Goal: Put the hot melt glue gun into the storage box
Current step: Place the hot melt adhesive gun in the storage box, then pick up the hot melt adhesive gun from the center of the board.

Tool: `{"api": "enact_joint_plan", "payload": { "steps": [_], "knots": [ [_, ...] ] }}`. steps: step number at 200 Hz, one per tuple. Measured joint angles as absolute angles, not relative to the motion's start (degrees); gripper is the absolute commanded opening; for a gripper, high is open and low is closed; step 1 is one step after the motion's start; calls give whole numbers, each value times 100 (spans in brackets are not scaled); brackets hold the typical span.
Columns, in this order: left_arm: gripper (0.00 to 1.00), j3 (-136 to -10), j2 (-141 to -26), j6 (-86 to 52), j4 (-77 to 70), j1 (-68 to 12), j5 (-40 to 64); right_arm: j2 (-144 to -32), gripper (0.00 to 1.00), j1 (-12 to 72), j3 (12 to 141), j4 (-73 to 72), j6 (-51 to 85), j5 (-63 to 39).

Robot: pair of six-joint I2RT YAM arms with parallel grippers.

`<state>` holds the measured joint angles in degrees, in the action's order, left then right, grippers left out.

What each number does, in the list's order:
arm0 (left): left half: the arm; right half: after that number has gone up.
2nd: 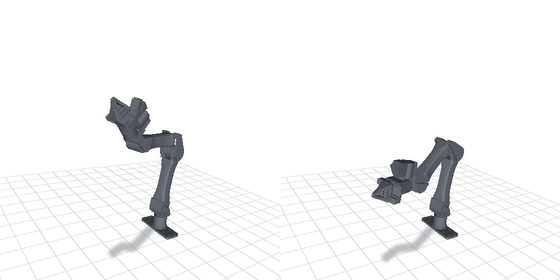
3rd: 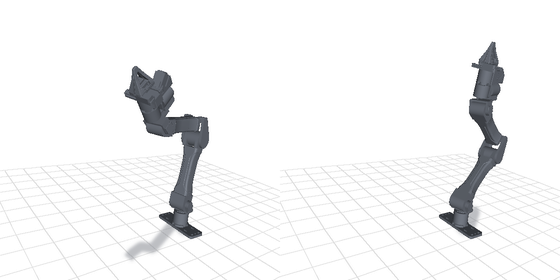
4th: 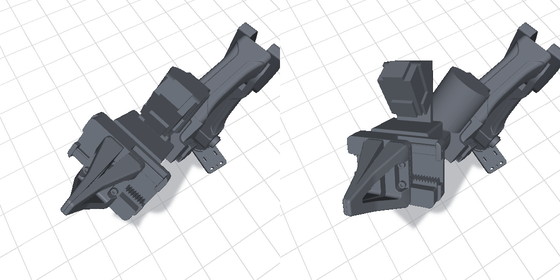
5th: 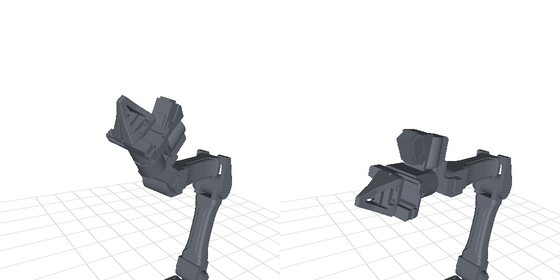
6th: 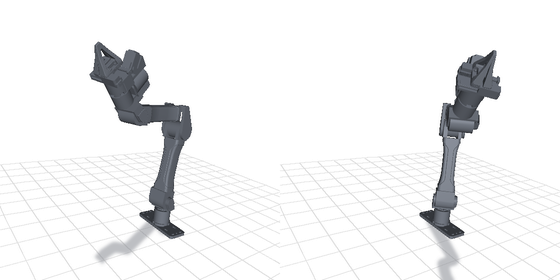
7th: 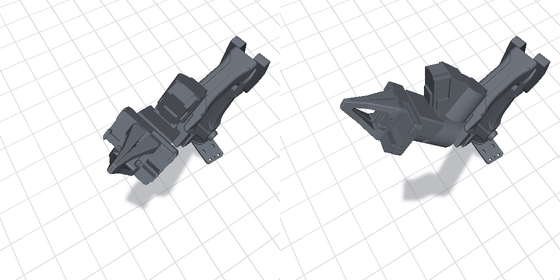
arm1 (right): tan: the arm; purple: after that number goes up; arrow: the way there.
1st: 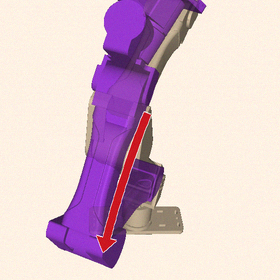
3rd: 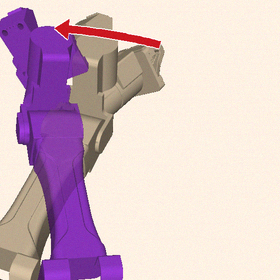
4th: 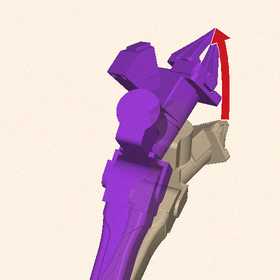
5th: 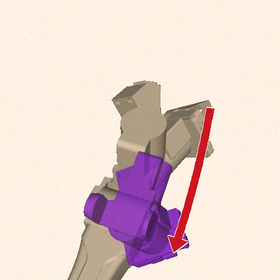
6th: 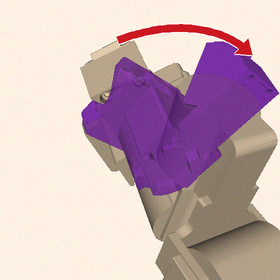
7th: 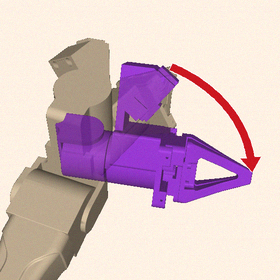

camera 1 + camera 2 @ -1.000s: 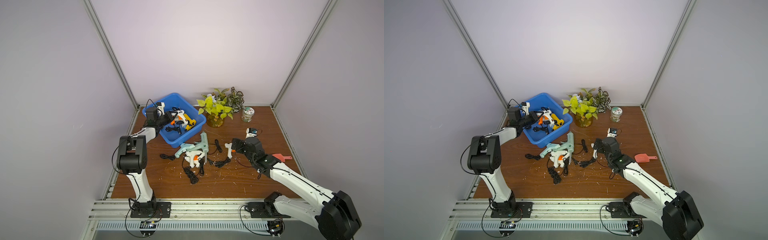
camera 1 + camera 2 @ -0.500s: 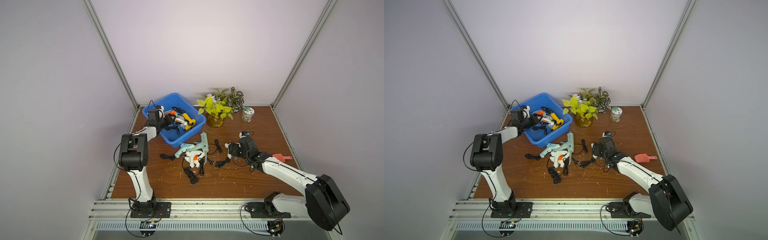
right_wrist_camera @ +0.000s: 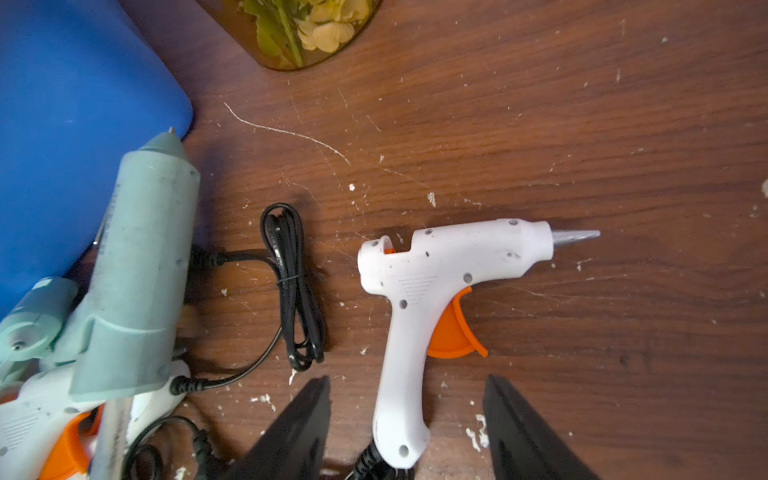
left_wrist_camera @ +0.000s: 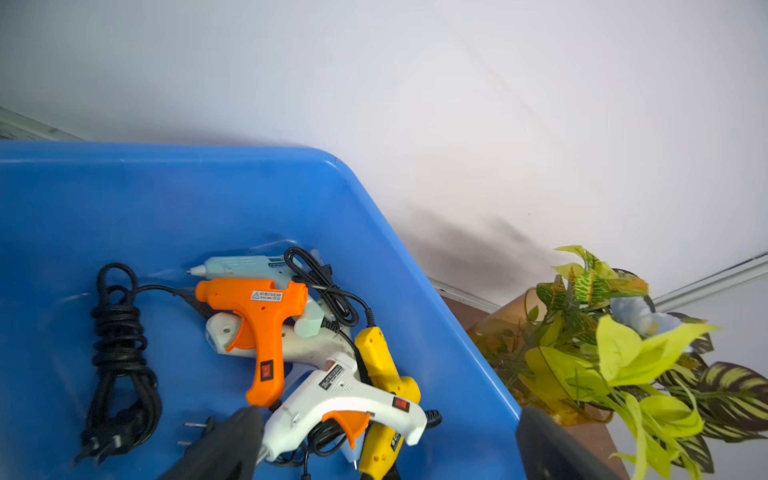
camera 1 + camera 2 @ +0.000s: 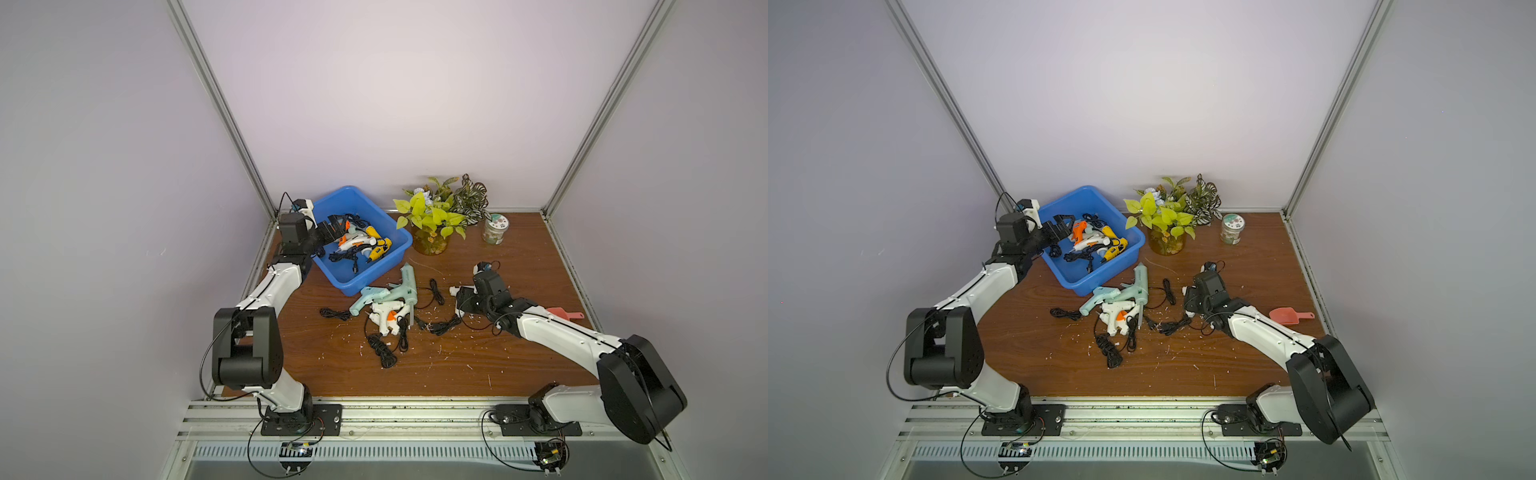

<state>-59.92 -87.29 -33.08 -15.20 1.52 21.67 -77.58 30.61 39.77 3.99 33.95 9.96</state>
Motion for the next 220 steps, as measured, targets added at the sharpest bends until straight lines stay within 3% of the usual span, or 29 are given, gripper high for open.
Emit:
{"api": "enact_joint_plan", "payload": {
  "steps": [73,142,220],
  "knots": [
    [100,-5100,-7290,-3345,-1540,152,1806,-7988,50,3061,4021,635,3389,812],
    [100,-4781,-7072,-3413,-1658,152,1789,-8484,39,3061,4200,672,3450,685],
    [100,-4685,-7109,-3452,-1739,152,1846,-8488,44,3063,4230,615,3634,556]
  ]
}}
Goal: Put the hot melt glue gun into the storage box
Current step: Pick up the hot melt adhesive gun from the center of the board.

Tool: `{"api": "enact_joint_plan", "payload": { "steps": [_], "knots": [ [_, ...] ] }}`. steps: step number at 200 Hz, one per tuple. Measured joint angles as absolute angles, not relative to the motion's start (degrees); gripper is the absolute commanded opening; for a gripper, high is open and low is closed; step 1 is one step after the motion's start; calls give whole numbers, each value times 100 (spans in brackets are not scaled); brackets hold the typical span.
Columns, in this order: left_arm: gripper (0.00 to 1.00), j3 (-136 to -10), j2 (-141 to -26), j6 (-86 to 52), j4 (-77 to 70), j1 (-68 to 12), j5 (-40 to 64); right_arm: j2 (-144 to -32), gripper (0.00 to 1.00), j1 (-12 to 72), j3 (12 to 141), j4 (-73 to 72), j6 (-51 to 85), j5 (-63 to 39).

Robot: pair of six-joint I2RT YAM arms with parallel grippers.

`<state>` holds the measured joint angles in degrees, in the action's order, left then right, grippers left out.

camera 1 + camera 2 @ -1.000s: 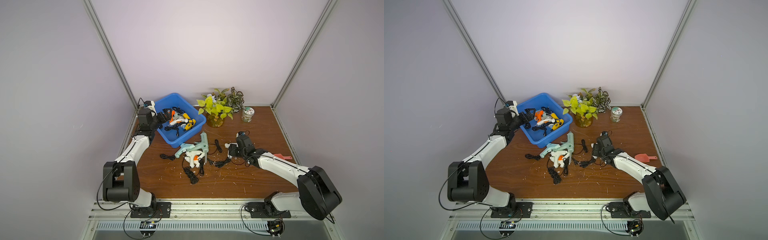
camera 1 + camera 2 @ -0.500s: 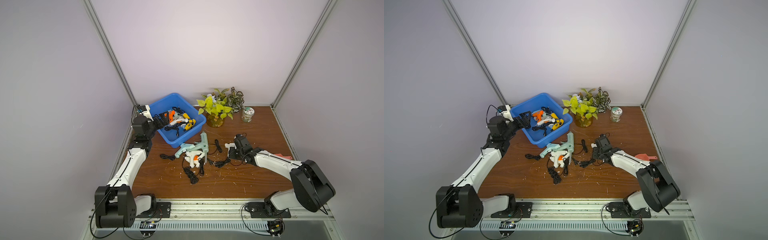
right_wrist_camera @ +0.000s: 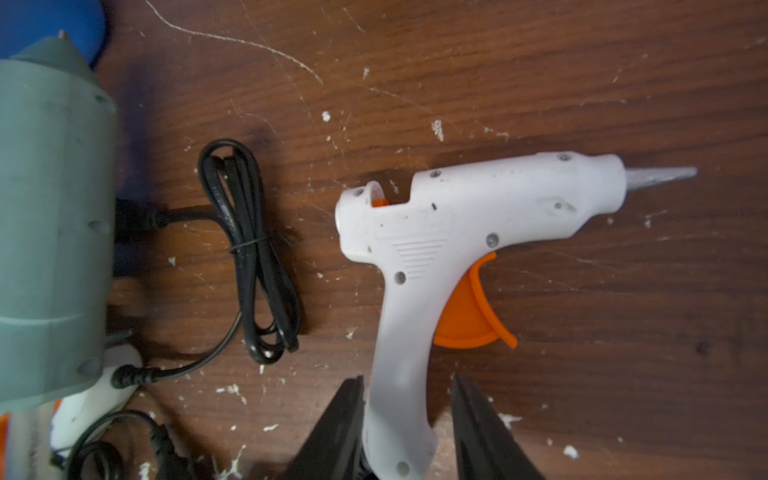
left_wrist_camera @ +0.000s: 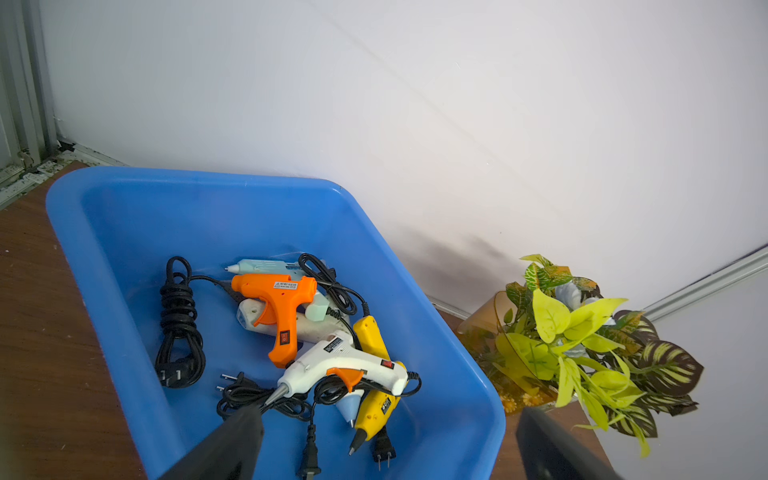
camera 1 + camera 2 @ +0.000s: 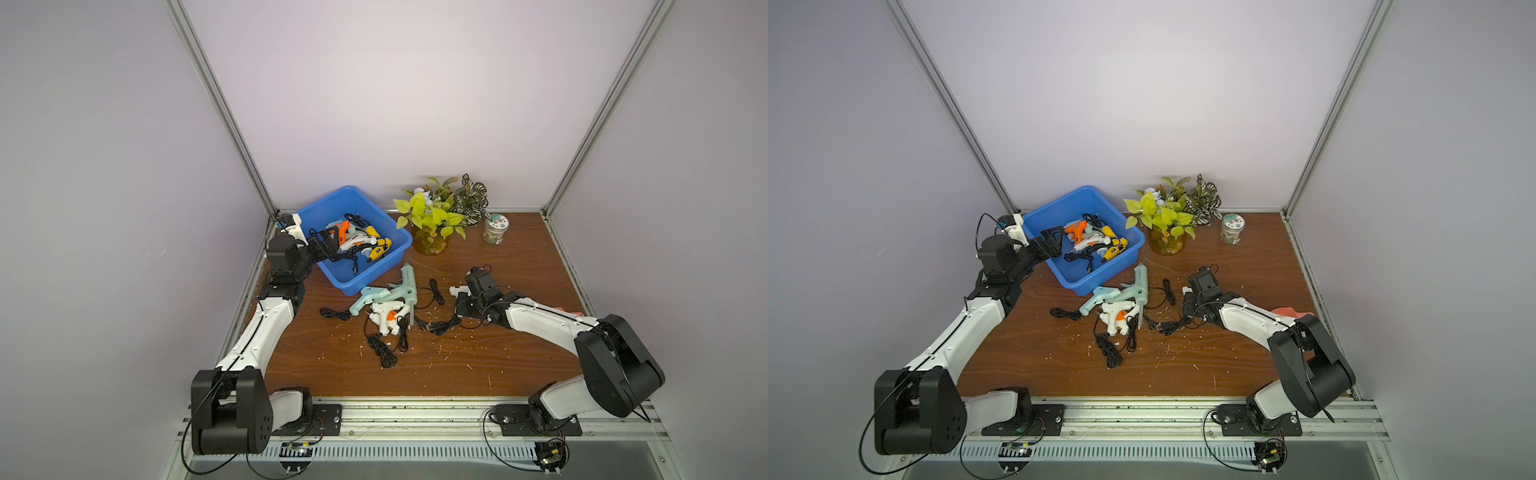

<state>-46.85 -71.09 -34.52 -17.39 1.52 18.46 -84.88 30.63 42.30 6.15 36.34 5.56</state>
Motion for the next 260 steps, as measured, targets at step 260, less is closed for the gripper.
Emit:
{"api": "enact_joint_plan", "payload": {
  "steps": [260],
  "knots": [
    [100,-4685,-7153,-3559,-1778,150,1986,-8239,13,3218,4202,760,3583,996]
  ]
}}
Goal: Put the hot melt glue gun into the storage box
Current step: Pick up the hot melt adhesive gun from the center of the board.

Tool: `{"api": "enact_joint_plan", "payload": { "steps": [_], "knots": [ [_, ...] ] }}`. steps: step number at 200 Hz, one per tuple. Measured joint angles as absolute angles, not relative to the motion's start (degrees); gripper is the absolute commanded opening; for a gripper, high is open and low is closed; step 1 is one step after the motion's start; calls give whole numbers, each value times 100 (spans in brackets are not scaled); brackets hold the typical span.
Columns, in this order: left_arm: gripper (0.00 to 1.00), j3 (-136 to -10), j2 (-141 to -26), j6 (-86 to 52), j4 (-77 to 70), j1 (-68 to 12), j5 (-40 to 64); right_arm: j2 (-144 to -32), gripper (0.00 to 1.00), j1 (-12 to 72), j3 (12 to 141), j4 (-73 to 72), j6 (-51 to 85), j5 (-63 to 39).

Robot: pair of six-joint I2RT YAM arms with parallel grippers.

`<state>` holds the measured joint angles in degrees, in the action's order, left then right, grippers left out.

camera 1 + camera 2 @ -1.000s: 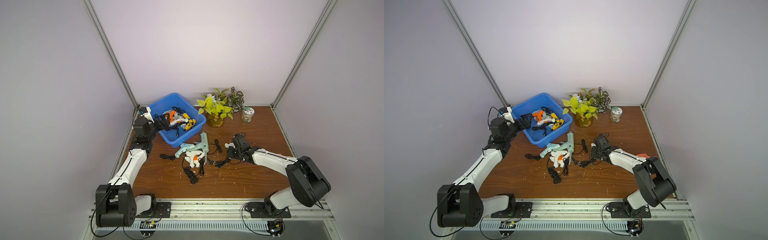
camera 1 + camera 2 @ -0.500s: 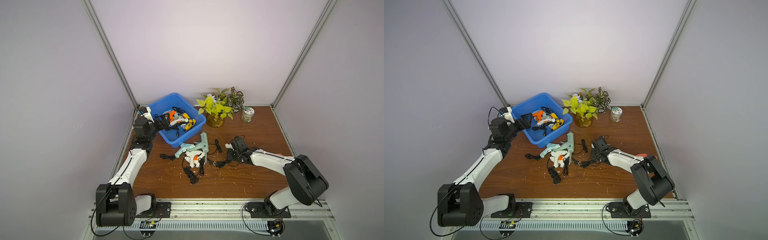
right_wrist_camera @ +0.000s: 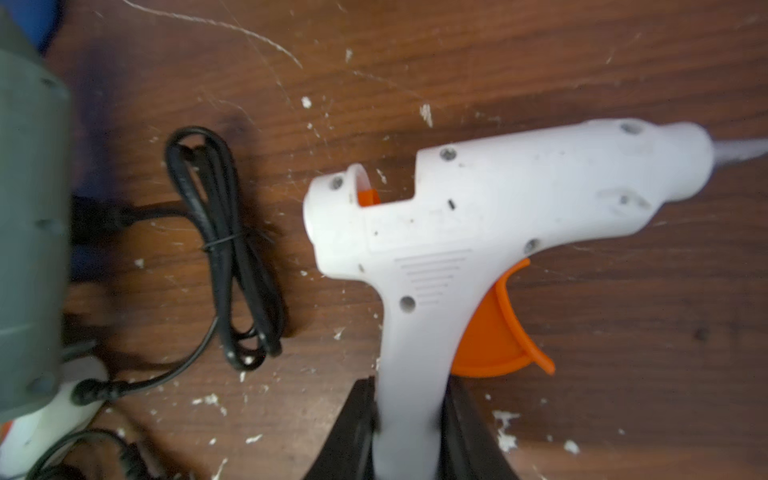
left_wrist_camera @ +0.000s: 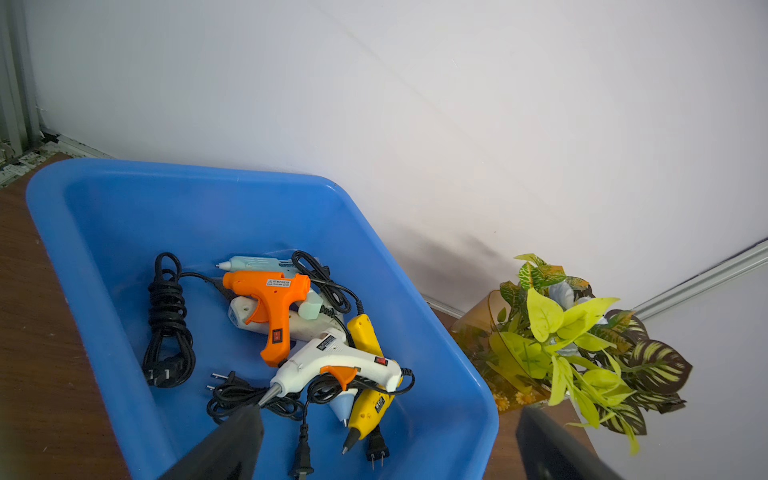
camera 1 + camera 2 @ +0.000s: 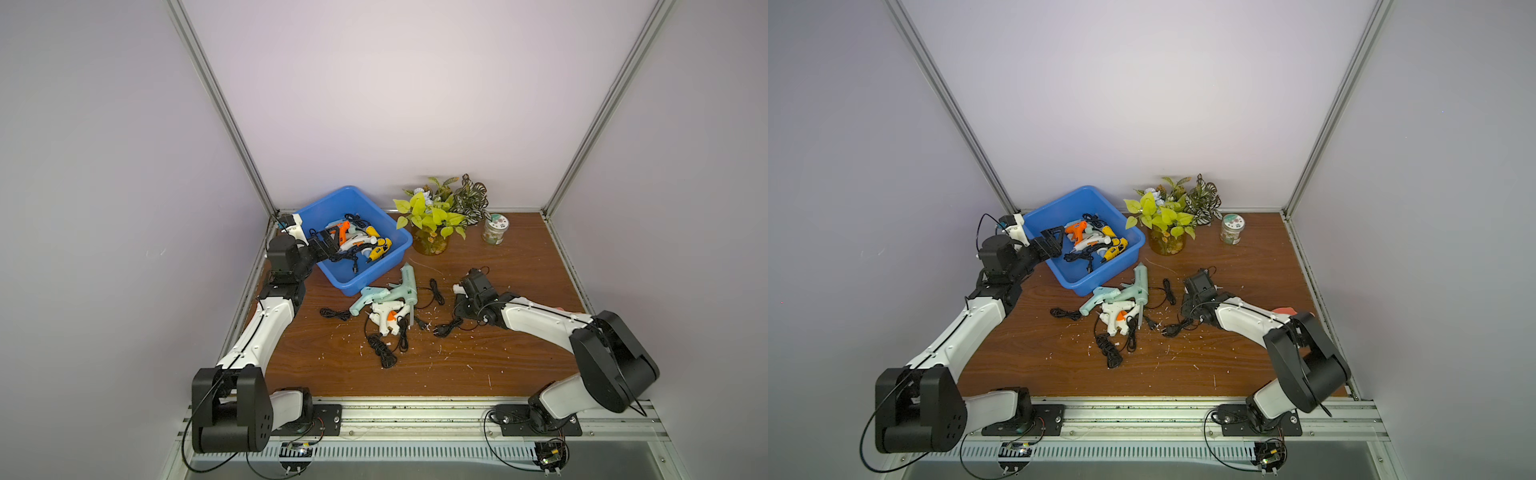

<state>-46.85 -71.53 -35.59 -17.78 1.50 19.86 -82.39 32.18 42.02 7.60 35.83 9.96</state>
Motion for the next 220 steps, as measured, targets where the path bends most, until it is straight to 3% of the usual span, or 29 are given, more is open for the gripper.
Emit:
{"api": "enact_joint_plan", "payload": {
  "steps": [46,77,130,187,220],
  "knots": [
    [100,-4744,-7244,-3625,-1590,43,2279,-6764,10,3218,3999,414,3024,996],
    [100,-5240,-7572,-3555,-1245,-458,2405,-6261,9,3218,3979,56,2580,672],
    [100,-6305,-8265,-3159,-871,-1793,3079,-6270,8,3463,4007,-167,1959,200],
    [100,-7308,-9174,-2434,-141,-2681,4029,-6423,9,3968,4163,-338,1463,99],
    [90,-7623,-9467,-2080,320,-2976,4086,-6427,9,4056,4289,-362,1267,121]
  ]
}}
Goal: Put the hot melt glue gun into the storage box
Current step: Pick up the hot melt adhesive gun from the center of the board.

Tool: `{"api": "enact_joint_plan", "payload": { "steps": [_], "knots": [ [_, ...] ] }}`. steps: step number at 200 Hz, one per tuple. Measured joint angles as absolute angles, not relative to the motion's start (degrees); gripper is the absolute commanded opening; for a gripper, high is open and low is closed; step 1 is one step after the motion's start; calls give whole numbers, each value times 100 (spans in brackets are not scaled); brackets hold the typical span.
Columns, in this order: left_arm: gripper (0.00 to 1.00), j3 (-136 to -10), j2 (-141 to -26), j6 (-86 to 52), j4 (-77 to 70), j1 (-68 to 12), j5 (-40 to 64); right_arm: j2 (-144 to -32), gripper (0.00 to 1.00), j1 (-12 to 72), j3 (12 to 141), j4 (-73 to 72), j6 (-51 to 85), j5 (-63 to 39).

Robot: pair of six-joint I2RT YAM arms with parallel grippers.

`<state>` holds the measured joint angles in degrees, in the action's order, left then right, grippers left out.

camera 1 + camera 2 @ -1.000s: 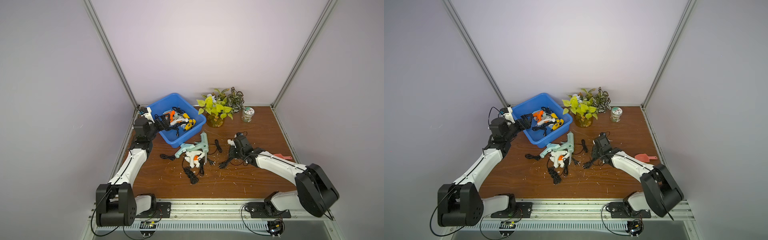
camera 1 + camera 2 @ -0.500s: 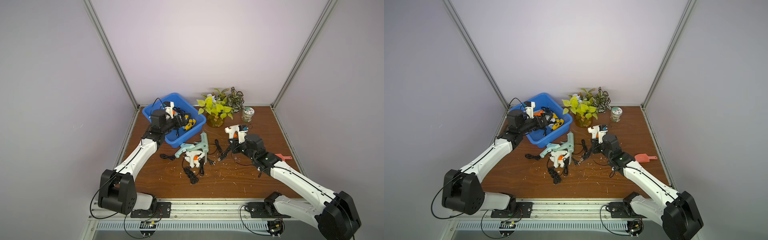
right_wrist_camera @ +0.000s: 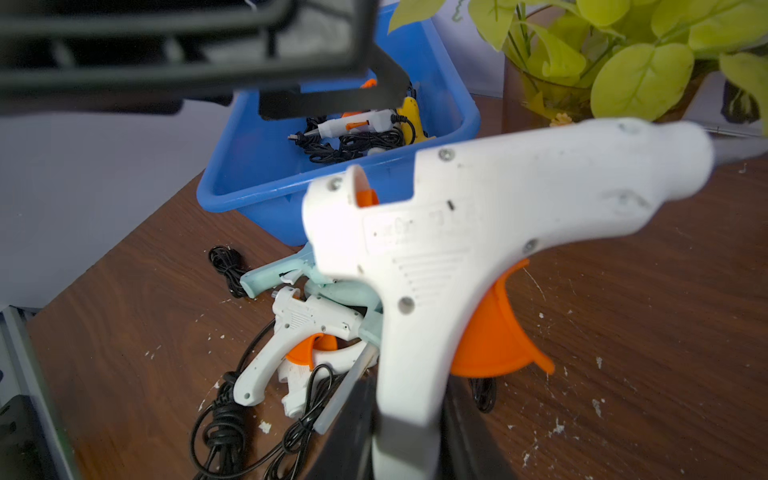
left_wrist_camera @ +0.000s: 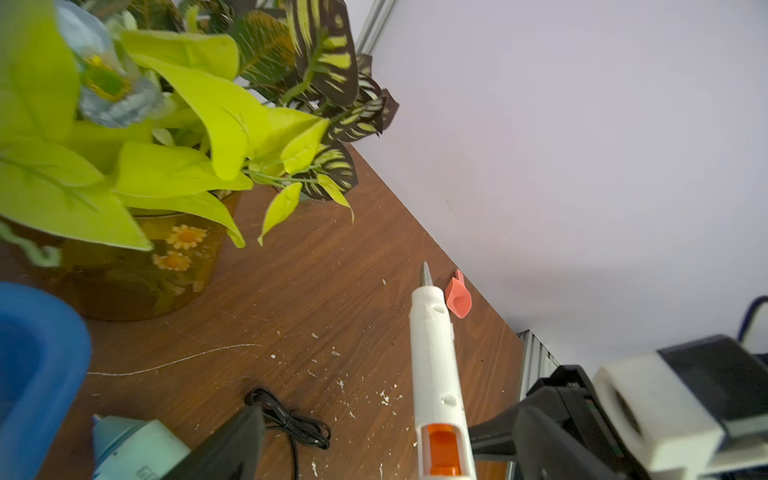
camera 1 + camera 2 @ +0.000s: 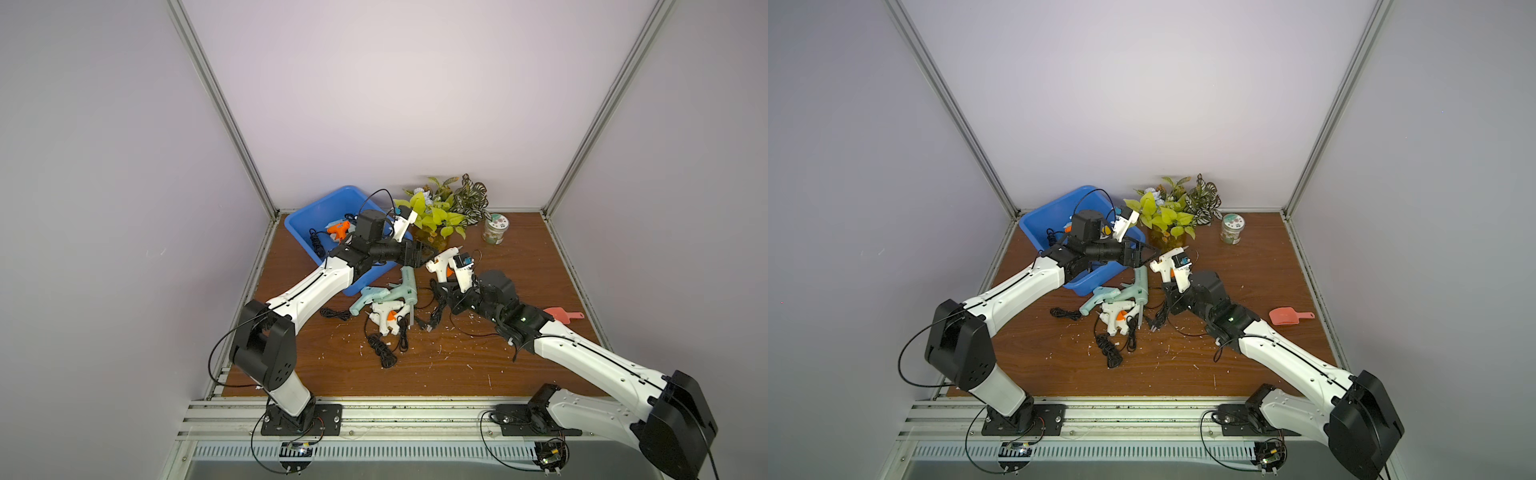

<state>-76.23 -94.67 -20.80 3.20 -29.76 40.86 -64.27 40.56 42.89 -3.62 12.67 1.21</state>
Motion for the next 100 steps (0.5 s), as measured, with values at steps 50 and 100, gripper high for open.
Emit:
{"api": "enact_joint_plan", "payload": {
  "steps": [50,100],
  "knots": [
    [74,-7887,-9778,-1852,526,-3201,4298,-6606,9,4119,4469,-364,1096,187],
    [62,-7902,-9929,-1767,607,-3258,4534,-6720,10,4156,4475,-340,1015,316]
  ]
}}
